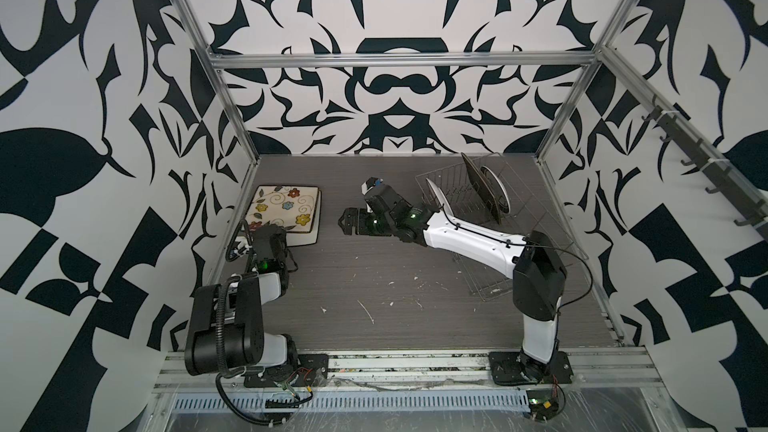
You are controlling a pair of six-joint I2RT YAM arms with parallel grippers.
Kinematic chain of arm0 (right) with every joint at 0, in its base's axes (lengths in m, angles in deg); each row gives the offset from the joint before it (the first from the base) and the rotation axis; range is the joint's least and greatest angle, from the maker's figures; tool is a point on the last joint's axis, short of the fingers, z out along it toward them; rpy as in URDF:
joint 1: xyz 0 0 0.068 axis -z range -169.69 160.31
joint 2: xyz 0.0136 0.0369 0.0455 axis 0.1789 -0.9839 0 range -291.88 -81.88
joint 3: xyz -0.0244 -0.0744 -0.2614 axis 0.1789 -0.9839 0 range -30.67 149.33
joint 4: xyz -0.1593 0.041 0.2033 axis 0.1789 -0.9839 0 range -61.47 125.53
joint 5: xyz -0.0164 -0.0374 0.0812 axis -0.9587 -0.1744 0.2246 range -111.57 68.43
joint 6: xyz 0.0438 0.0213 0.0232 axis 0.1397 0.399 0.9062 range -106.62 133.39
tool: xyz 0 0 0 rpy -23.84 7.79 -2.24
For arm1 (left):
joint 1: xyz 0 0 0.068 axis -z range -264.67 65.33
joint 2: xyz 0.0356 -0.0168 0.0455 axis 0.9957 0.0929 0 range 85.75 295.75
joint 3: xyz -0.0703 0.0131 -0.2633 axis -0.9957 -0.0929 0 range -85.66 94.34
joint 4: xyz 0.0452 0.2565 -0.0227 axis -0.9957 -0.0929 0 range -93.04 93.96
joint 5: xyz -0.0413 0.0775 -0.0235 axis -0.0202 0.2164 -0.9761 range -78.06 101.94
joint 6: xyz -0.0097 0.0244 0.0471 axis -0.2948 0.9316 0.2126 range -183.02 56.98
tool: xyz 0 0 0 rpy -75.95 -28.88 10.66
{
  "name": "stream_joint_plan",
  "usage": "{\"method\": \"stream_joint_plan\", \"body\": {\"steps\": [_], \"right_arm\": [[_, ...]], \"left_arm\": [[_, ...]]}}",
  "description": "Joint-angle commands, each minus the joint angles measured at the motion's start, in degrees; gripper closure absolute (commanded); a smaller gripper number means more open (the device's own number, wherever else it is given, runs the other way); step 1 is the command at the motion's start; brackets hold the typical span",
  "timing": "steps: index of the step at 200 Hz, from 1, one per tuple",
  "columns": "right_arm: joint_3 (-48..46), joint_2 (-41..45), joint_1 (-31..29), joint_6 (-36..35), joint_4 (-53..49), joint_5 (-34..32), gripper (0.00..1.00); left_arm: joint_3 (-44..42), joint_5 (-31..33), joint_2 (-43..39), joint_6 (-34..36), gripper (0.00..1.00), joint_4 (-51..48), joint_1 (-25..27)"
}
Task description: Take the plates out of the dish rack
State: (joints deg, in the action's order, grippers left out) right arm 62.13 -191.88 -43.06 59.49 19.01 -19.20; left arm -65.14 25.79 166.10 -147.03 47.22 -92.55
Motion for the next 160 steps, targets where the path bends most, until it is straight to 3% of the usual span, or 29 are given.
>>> {"method": "stream_joint_plan", "body": {"steps": [1,160], "right_arm": [[1.65,1.45,-0.25,-0.93,0.66,0.18,0.02],[1.10,1.54,-0.25,-0.58,0.87,0.00,0.01]], "left_arm": [[3.74,-0.19,-1.26,-1.14,1.00,9.92,-0.29],[4.02,-0.34,-0.24,-0.89,1.00,8.63,-0.29]]}}
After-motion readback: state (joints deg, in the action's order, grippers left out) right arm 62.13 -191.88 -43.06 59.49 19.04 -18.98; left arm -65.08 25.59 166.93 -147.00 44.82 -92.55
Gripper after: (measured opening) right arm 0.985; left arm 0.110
